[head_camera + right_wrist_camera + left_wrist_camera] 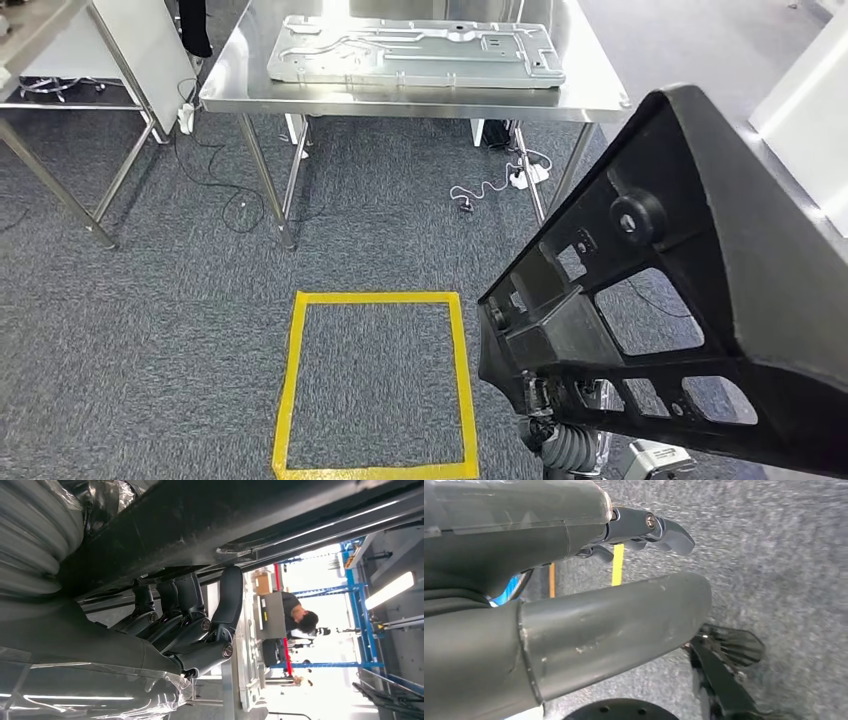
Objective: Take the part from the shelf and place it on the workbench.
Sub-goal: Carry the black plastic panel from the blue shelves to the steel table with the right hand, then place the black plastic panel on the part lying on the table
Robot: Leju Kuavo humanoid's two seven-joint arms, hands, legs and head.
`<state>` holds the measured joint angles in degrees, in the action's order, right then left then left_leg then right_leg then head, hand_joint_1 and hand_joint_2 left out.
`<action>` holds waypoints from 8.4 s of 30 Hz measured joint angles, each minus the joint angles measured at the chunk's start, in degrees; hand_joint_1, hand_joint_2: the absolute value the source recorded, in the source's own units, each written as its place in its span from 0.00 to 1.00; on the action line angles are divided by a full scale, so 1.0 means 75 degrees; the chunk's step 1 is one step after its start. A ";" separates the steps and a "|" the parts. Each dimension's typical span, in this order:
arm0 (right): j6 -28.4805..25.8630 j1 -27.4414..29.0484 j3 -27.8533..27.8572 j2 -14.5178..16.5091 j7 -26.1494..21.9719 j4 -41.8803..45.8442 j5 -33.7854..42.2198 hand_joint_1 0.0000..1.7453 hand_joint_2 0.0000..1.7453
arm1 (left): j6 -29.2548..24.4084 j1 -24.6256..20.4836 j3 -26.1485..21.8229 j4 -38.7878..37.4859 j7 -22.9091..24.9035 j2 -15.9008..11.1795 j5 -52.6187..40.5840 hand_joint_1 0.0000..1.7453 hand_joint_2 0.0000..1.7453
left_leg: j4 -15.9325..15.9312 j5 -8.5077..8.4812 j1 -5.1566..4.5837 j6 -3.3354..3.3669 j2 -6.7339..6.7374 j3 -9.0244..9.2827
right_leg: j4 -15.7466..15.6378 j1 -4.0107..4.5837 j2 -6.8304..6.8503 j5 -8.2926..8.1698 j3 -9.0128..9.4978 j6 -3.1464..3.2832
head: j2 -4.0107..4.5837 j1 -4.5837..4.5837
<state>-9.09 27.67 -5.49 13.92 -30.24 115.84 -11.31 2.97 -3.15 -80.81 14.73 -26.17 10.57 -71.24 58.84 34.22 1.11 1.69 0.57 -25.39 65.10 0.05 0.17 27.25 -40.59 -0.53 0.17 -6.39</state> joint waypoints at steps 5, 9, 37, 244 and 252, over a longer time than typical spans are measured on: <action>-0.0007 0.0006 -0.0030 -0.0020 -0.0003 -0.0017 -0.0007 1.00 1.00 | 0.0004 -0.0043 0.0003 0.0000 0.0006 0.0007 -0.0002 0.00 0.00 | 0.0109 -0.0030 -0.0003 -0.0243 0.0023 0.0418 | -0.0617 0.0087 -0.0017 -0.0263 0.0493 0.0253 | -0.0001 -0.0032; -0.0004 -0.0010 -0.0076 -0.0023 -0.0002 -0.0020 -0.0008 1.00 1.00 | 0.0007 -0.0136 0.0011 0.0000 0.0004 -0.0002 -0.0002 0.00 0.00 | 0.1713 0.0111 0.0011 -0.0297 -0.0015 -0.0611 | -0.0768 0.0051 -0.0062 -0.0011 0.0966 0.0397 | 0.0000 -0.0011; -0.2825 -0.0577 -0.0168 -0.0157 0.1844 -0.0584 -0.4192 1.00 1.00 | 0.0044 -0.0067 0.0040 0.0000 0.0229 -0.0081 -0.0260 0.00 0.00 | 0.0579 -0.0210 0.0062 -0.0321 -0.0066 -0.0016 | -0.0722 -0.0071 -0.0037 0.0016 0.0987 0.0226 | -0.0001 -0.0005; -0.2529 -0.2065 -0.1885 -0.1953 0.4003 -0.2050 -0.6103 0.00 0.00 | 0.0267 -0.0017 0.0116 -0.0169 0.0254 -0.0339 -0.0197 0.00 0.00 | -0.0050 -0.1369 -0.0069 0.0072 0.0024 -0.1366 | 0.0184 -0.0094 -0.0011 0.0418 0.1224 -0.0097 | 0.0000 0.0035; -0.2244 -0.1214 -0.0325 -0.0955 0.3042 -0.2487 -0.5261 0.00 0.00 | 0.0231 0.0011 -0.0026 -0.0169 0.0259 -0.0275 -0.0149 0.00 0.00 | 0.0429 -0.0973 -0.0048 -0.0276 0.0002 -0.1729 | -0.1229 -0.0081 0.0028 0.0206 0.1616 0.0260 | 0.0000 0.0046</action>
<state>-25.93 18.56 -7.93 6.76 -7.43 97.18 -50.76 4.70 -3.06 -81.00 13.46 -24.23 8.51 -72.36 62.06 26.92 0.76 -0.38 0.58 -38.36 55.88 -0.56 0.38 28.80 -28.47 1.42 0.17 -6.04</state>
